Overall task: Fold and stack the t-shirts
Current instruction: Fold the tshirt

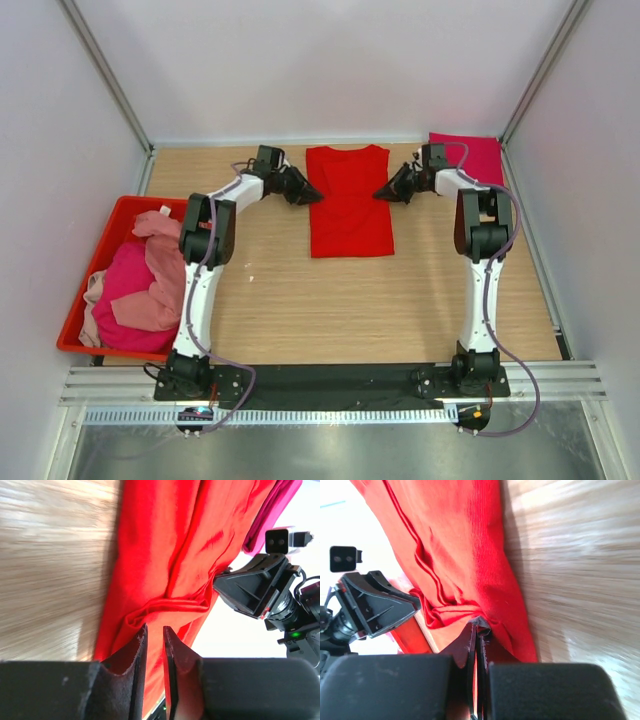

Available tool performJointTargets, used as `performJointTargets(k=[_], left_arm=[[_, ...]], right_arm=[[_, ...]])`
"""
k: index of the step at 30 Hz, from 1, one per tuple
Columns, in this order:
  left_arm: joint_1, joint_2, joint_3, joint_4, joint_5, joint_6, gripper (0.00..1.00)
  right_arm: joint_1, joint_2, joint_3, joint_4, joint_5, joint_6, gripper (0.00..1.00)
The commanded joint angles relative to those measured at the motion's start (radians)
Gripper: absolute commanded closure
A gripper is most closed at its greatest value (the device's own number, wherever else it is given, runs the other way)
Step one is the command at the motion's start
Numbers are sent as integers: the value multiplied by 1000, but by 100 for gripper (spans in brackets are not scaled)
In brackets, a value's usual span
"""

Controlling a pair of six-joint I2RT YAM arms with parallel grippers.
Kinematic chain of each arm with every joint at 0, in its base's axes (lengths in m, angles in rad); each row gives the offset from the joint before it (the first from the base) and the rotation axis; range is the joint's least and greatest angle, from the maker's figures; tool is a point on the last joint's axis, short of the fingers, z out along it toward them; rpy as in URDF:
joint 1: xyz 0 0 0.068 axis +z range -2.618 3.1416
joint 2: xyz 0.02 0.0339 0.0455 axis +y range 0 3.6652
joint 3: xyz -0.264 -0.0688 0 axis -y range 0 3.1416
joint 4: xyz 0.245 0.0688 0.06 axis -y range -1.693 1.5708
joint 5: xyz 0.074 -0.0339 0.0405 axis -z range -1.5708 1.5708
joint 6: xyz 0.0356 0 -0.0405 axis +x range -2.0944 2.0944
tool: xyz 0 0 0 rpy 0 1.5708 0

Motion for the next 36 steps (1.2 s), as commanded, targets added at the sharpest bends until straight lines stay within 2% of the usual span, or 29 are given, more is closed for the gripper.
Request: performJointTargets(k=[1, 7, 14, 17, 18, 21, 28, 31, 36], left_arm=[[-16, -60, 21, -12, 39, 25, 80], [-29, -170, -10, -124, -2, 114, 79], [-106, -264, -148, -122, 13, 151, 78], [-123, -253, -211, -107, 25, 148, 79], [-124, -256, -232, -99, 27, 148, 79], [-124, -264, -317, -78, 24, 167, 80], [-126, -271, -495, -58, 4, 217, 82], [-126, -323, -555, -70, -10, 246, 82], [-147, -418, -559, -105, 10, 237, 81]], right_arm=[[-8, -63, 46, -19, 8, 3, 99], [10, -175, 29, -111, 21, -27, 94], [84, -267, -173, -50, -54, -46, 82], [102, -274, -259, 5, -108, -49, 85], [101, -279, -288, 23, -113, -46, 92], [93, -281, -396, 72, -134, -62, 98], [79, -282, -598, 152, -157, -78, 99], [80, -360, -621, 129, -159, -104, 99], [78, -497, -615, 66, -166, -116, 99]])
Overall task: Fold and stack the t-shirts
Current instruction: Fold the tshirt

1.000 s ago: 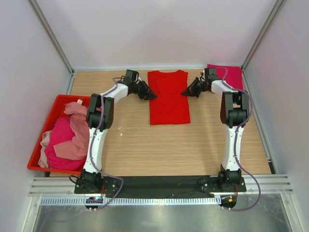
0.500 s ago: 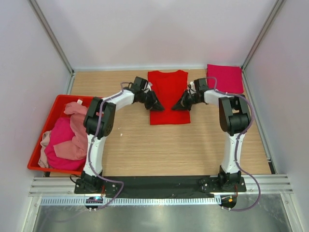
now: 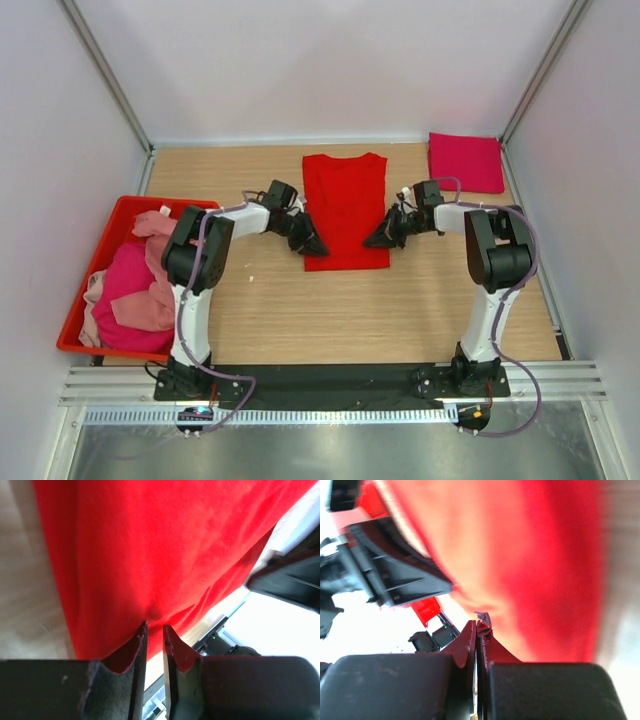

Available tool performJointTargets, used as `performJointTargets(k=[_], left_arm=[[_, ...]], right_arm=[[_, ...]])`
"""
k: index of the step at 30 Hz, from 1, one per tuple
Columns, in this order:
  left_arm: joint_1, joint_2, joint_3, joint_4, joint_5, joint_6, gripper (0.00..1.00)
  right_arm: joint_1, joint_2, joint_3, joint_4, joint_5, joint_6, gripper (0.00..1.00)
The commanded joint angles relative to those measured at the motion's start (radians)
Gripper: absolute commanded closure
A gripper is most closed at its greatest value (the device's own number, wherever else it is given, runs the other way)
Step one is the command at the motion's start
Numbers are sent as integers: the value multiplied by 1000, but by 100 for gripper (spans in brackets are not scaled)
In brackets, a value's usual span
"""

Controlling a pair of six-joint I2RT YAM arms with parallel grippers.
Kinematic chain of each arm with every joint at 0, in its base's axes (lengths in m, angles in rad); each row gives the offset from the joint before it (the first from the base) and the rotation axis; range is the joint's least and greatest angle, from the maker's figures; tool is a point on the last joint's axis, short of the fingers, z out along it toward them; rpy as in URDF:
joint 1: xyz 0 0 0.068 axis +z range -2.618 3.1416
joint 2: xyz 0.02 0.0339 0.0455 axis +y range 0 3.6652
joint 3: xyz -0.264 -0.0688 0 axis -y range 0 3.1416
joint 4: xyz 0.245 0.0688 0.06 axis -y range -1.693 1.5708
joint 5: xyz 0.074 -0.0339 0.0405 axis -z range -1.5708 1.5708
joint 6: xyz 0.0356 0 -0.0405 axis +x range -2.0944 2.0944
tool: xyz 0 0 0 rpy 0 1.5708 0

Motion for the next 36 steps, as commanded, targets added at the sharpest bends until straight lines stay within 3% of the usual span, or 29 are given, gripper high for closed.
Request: performJointTargets(k=[1, 7, 15, 21, 25, 28, 36], left_arm=[[-33, -79, 17, -60, -16, 27, 80], [-81, -94, 28, -70, -31, 10, 81], [-78, -73, -174, -15, -85, 17, 82], [-82, -177, -199, -83, -68, 54, 82], [-90, -241, -133, -123, 13, 57, 79], [-82, -226, -21, -173, 1, 80, 78], [30, 30, 182, -141, -13, 77, 79]], right_arm=[[0, -127, 10, -24, -3, -41, 99], [2, -145, -111, -16, -8, -61, 99], [-41, -128, -265, 57, 31, -66, 99], [-44, -272, -306, -15, 29, -55, 99], [-43, -323, -230, -35, 18, -32, 99], [-43, -259, -115, -42, 21, -27, 99], [-46, 6, 135, 135, 23, 85, 99]])
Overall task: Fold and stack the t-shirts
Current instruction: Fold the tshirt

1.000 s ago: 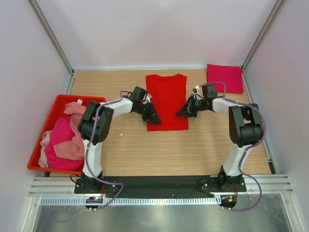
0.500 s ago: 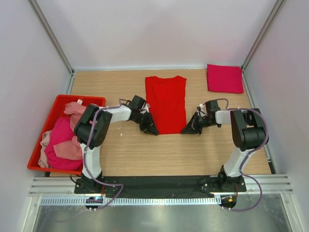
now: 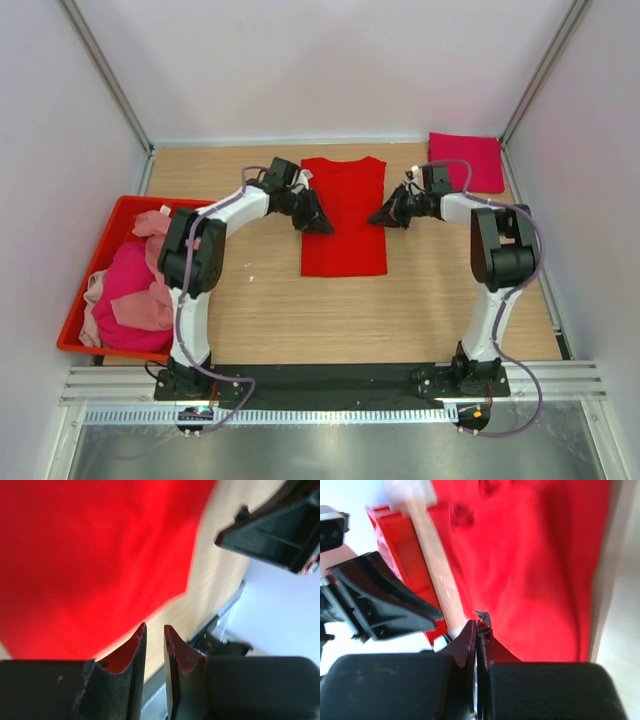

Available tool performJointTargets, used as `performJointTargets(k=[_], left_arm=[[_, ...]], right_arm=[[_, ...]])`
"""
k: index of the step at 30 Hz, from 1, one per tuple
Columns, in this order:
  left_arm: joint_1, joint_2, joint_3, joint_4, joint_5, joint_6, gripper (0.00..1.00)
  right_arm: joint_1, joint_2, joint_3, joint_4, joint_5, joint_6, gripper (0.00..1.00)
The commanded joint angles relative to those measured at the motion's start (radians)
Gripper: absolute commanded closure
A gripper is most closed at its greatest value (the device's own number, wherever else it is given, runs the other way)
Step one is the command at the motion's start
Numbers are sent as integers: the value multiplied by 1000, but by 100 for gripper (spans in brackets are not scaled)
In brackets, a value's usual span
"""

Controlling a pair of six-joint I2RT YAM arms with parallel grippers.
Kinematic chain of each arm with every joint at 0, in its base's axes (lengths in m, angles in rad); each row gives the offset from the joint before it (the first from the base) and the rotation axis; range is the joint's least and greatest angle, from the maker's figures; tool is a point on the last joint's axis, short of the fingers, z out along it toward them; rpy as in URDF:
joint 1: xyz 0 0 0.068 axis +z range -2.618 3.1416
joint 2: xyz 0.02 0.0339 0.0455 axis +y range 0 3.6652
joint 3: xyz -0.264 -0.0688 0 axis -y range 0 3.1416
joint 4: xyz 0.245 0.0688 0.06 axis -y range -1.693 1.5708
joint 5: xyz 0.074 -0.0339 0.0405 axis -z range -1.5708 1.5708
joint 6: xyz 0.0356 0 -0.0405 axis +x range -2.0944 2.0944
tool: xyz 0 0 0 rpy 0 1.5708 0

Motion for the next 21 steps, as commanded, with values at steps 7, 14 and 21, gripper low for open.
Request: performJointTargets(k=[7, 14, 21], left_arm=[[136, 273, 81, 46, 1, 40, 79], [159, 199, 36, 20, -14, 92, 79], [157, 109, 65, 29, 40, 30, 74]], right_arm=[[-62, 288, 127, 291, -16, 206, 99], [-84, 267, 190, 149, -25, 130, 99], [-81, 193, 229, 153, -39, 169, 99]])
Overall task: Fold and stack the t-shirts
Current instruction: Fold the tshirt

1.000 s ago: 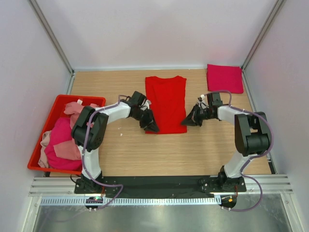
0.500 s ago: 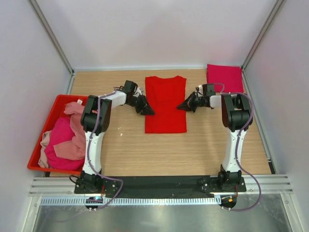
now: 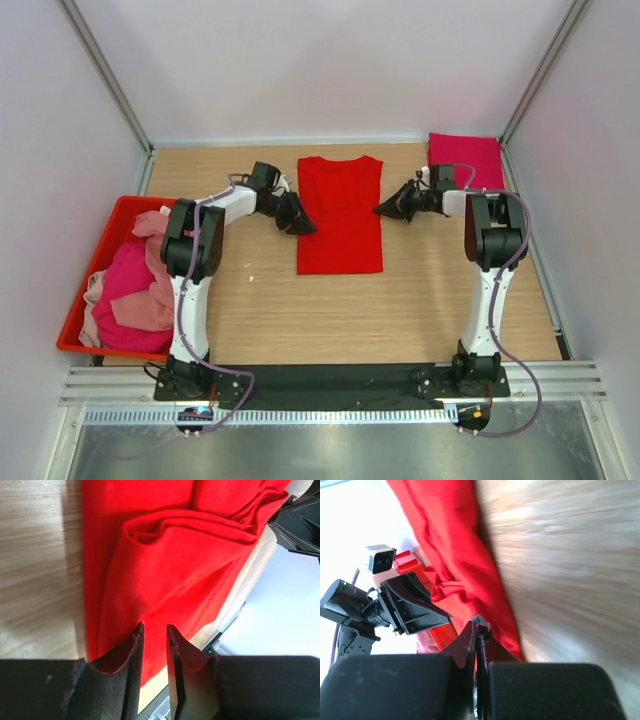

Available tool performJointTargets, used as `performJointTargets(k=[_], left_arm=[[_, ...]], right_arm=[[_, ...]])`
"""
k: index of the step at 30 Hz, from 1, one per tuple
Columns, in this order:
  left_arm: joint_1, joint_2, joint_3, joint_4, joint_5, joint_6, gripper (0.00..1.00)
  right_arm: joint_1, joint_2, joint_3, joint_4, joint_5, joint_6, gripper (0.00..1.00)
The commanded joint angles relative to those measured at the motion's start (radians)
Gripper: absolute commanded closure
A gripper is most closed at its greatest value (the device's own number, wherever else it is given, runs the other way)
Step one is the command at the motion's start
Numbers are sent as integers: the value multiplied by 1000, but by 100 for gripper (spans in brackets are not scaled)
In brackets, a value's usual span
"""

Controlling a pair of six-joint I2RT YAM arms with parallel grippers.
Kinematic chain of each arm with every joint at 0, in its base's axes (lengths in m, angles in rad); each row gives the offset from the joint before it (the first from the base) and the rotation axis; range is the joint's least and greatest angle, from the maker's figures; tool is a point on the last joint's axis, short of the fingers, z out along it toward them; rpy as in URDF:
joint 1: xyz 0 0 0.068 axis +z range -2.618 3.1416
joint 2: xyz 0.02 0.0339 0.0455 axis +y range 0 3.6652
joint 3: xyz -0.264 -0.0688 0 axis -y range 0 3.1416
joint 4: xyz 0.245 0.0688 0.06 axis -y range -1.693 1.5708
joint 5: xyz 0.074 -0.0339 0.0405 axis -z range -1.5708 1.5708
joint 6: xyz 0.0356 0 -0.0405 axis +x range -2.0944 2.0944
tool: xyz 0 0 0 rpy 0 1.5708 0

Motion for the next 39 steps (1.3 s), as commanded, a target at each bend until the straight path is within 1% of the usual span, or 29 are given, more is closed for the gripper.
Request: performJointTargets(k=[1, 2, 5, 10, 14, 20, 24, 30, 34, 35, 39], left_arm=[[8, -74, 43, 1, 2, -22, 74], [7, -70, 60, 12, 25, -31, 74], [8, -35, 117, 20, 36, -56, 74], [27, 56, 168, 25, 16, -70, 75], [48, 108, 191, 32, 5, -76, 75], [59, 183, 195, 34, -9, -64, 75], [57, 177, 156, 31, -41, -45, 75], [57, 119, 32, 6, -88, -21, 76], [53, 64, -84, 15, -108, -5, 77], [48, 52, -138, 32, -108, -4, 76], [22, -27, -260, 57, -121, -1, 77]], right_arm=[[1, -99, 45, 15, 3, 41, 99], [12, -99, 58, 24, -2, 49, 99], [33, -81, 102, 28, -4, 66, 99], [42, -24, 154, 26, 10, 88, 99], [41, 47, 185, -14, 18, 59, 99], [24, 111, 173, -75, 50, -6, 99], [21, 130, 173, -141, 75, -69, 99], [21, 107, 154, -250, 125, -164, 99], [30, 47, 72, -281, 157, -213, 99], [35, 38, 58, -300, 164, -240, 99], [64, -14, -46, -272, 157, -253, 99]])
